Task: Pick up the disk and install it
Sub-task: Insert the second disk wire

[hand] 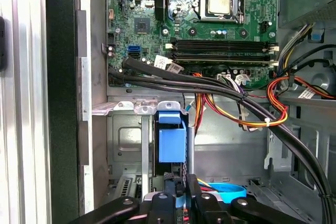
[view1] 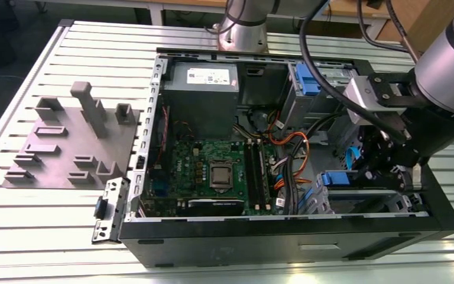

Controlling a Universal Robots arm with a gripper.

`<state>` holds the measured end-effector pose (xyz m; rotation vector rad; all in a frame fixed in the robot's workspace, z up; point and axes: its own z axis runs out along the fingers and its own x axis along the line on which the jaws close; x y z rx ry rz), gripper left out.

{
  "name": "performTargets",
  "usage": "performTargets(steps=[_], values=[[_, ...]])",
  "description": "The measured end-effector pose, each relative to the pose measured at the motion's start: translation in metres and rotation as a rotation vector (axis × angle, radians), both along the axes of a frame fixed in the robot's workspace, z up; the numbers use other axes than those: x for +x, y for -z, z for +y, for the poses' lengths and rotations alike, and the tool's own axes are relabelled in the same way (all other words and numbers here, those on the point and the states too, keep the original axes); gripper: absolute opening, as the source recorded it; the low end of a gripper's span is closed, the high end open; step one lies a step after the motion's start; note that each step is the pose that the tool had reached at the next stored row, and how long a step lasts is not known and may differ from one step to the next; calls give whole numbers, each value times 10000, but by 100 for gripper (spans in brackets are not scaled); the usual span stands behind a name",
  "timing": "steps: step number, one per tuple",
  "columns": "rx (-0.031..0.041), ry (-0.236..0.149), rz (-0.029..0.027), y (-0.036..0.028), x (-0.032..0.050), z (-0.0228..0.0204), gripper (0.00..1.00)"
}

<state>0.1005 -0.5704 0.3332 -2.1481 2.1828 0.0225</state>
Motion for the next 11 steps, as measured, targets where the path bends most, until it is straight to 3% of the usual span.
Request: performTargets(steps=[6, 9, 11], values=[[0, 0, 4, -85, 0, 1, 23], [2, 0, 8, -96, 0, 1, 22], [2, 0, 10, -97, 0, 1, 11]])
